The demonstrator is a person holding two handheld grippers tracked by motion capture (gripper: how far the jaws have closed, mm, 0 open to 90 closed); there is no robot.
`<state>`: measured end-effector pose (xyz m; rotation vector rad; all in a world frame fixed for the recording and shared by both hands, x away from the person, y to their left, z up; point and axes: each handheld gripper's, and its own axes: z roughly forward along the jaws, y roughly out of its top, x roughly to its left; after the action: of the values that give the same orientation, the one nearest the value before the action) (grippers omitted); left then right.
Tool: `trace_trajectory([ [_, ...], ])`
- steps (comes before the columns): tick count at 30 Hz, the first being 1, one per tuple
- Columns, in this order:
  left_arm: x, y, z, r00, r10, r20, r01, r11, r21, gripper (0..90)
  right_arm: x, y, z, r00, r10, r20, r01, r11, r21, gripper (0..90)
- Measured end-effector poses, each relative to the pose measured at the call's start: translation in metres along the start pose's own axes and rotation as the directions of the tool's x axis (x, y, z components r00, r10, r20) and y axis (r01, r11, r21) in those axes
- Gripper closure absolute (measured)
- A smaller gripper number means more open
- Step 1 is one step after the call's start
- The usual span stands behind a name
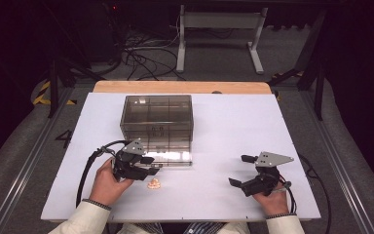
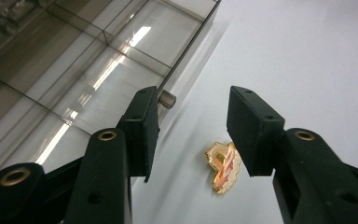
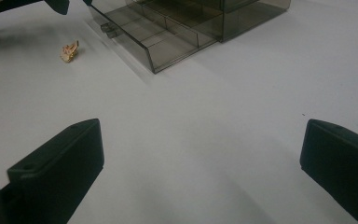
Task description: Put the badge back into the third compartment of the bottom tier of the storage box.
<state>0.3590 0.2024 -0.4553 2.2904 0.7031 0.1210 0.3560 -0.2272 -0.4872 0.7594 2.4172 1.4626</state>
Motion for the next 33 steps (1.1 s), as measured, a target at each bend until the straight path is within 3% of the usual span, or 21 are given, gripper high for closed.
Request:
trace_trajectory([
  [4, -0.001, -0.006, 0.003, 0.9992, -0.035, 0.018, 0.035, 0.9993, -0.012, 53.9, 0.0, 0.0, 0.0, 1.0, -0.005, 0.002, 0.005, 1.0, 0.0, 0.1],
  [9, -0.001, -0.011, 0.007, 0.999, -0.042, 0.017, 0.042, 0.9991, -0.008, 53.4, 0.0, 0.0, 0.0, 1.0, -0.007, 0.001, 0.007, 1.0, 0.002, 0.1],
  [12, -0.002, -0.011, 0.009, 0.9995, -0.031, 0.006, 0.031, 0.9995, 0.007, 53.2, 0.0, 0.0, 0.0, 1.0, -0.009, 0.001, 0.009, 1.0, 0.002, 0.1],
  [22, -0.009, -0.016, 0.016, 0.999, -0.034, 0.027, 0.033, 0.9983, 0.048, 54.6, 0.0, 0.0, 0.0, 1.0, -0.009, 0.002, 0.009, 1.0, 0.002, 0.1],
  [26, -0.013, -0.017, 0.018, 0.9995, -0.016, 0.027, 0.014, 0.997, 0.076, 55.7, 0.0, 0.0, 0.0, 1.0, -0.009, 0.002, 0.009, 1.0, 0.002, 0.1],
  [33, -0.016, -0.018, 0.021, 0.9999, -0.008, 0.015, 0.006, 0.9943, 0.107, 61.4, 0.0, 0.0, 0.0, 1.0, -0.01, 0.001, 0.01, 1.0, 0.002, 0.1],
])
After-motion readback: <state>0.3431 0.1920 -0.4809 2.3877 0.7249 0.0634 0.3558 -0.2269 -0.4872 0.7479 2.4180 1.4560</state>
